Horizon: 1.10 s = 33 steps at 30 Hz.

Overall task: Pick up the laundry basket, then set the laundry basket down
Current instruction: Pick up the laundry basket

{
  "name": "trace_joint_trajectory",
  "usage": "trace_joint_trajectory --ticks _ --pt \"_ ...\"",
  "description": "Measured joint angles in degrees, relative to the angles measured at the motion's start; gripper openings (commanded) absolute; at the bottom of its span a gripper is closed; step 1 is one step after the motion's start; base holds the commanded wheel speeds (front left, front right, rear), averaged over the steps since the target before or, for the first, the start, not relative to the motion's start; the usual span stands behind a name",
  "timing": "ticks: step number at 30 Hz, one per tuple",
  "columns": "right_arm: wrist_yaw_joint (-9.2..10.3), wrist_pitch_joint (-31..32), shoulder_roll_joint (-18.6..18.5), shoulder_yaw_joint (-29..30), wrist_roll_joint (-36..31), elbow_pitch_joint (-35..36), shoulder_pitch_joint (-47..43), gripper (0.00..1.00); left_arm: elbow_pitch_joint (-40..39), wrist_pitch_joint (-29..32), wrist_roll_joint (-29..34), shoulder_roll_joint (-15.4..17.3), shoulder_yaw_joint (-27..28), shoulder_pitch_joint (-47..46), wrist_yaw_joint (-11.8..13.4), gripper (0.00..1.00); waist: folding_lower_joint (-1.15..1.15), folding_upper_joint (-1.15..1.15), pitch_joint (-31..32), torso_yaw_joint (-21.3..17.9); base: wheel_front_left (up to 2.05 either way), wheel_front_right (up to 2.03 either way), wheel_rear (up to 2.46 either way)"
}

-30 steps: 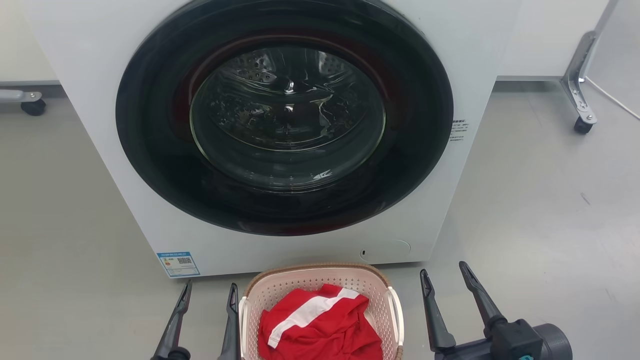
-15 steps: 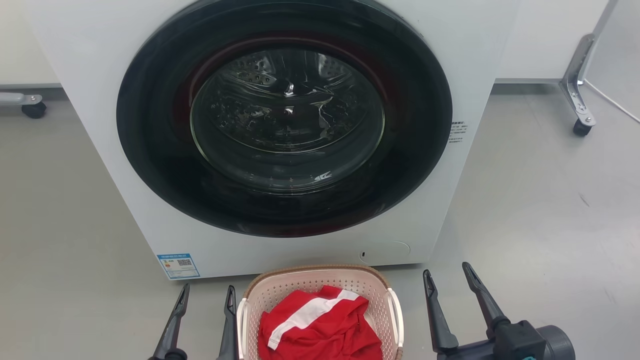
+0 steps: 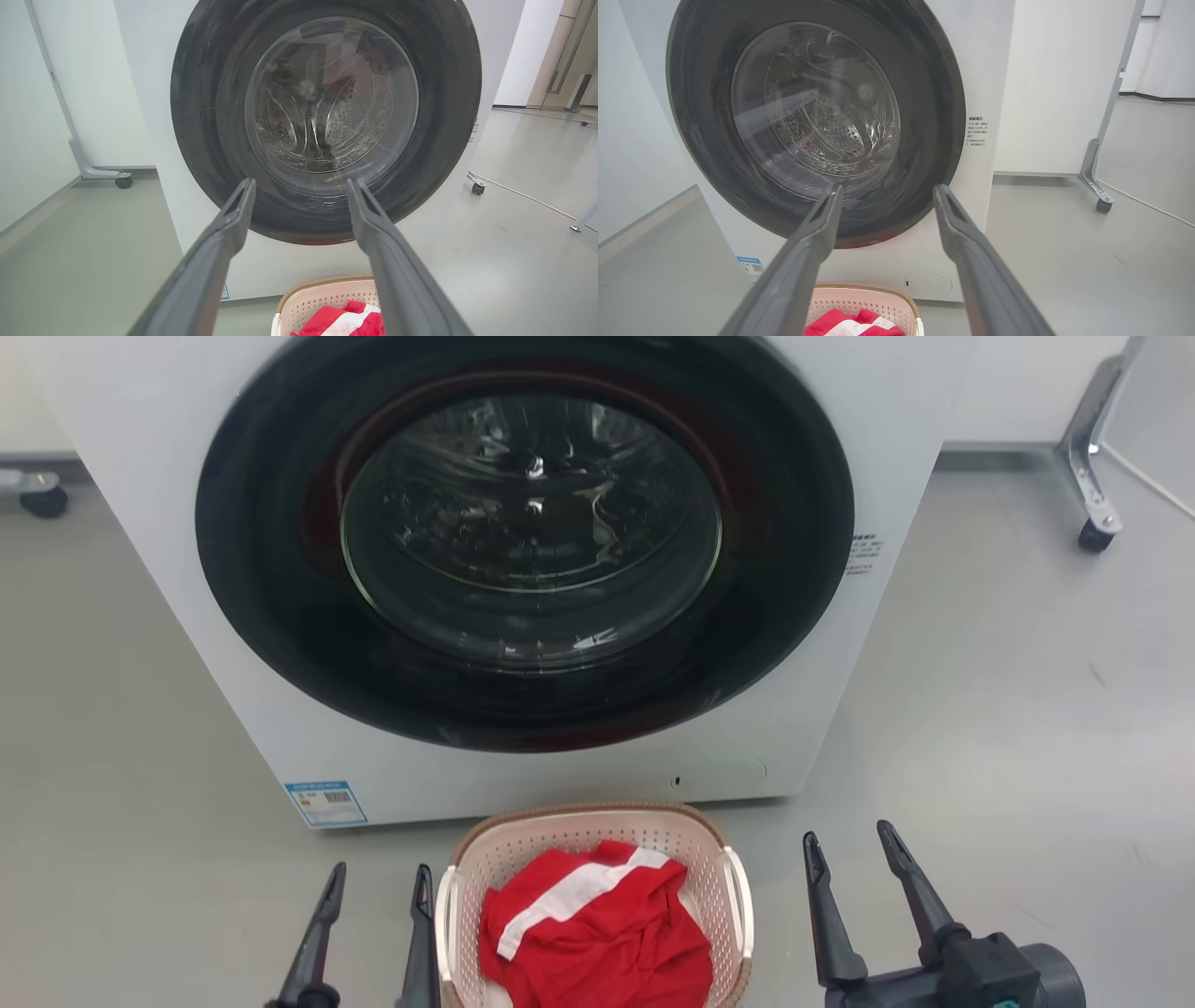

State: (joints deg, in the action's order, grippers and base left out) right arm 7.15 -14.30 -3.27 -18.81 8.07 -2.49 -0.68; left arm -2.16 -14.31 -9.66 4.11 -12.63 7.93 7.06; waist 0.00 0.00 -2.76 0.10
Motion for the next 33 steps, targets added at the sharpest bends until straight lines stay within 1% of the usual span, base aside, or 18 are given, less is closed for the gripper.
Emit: trace_joint_trajectory --ticks 4,8,14,15,20,24,33 --pt "-0.10 0.0 0.0 0.5 0.1 -0.3 1.4 1.00 0.9 0.0 -0.5 -0.1 0.6 -2.5 0.0 1.00 0.00 0.00 -1.9 0.0 0.00 0.00 0.00" --pt "-0.62 -0.2 0.0 1.1 0.7 -1.6 6.0 1.00 3.7 0.0 -0.8 -0.4 1.0 -7.0 0.0 1.00 0.02 0.00 -5.6 0.1 0.00 0.00 0.00" --pt "-1.10 -0.3 0.0 1.7 1.3 -4.6 10.5 1.00 8.5 -0.2 -1.3 -0.7 0.9 -11.7 0.0 1.00 0.02 0.00 -10.4 0.3 0.00 0.00 0.00" --pt "-1.10 -0.3 0.0 1.7 1.3 -4.6 10.5 1.00 8.5 -0.2 -1.3 -0.7 0.9 -11.7 0.0 1.00 0.02 0.00 -10.4 0.3 0.00 0.00 0.00" --pt "-1.09 -0.4 0.1 3.1 2.9 -8.4 13.9 1.00 12.8 -0.2 -2.8 -1.0 0.9 -16.0 0.0 1.00 0.02 0.01 -14.6 0.4 0.00 0.00 0.00" --pt "-1.09 -0.4 0.1 4.2 3.1 -11.9 17.1 1.00 16.5 -0.2 -4.0 -1.1 0.9 -19.9 -0.5 1.00 0.02 0.01 -17.9 0.6 0.00 0.00 0.00" --pt "-1.09 -0.4 0.0 5.9 3.5 -19.1 24.5 1.00 24.0 0.1 -5.0 -1.5 1.3 -28.3 -0.5 1.00 0.02 0.01 -25.7 1.4 0.00 0.00 0.00"
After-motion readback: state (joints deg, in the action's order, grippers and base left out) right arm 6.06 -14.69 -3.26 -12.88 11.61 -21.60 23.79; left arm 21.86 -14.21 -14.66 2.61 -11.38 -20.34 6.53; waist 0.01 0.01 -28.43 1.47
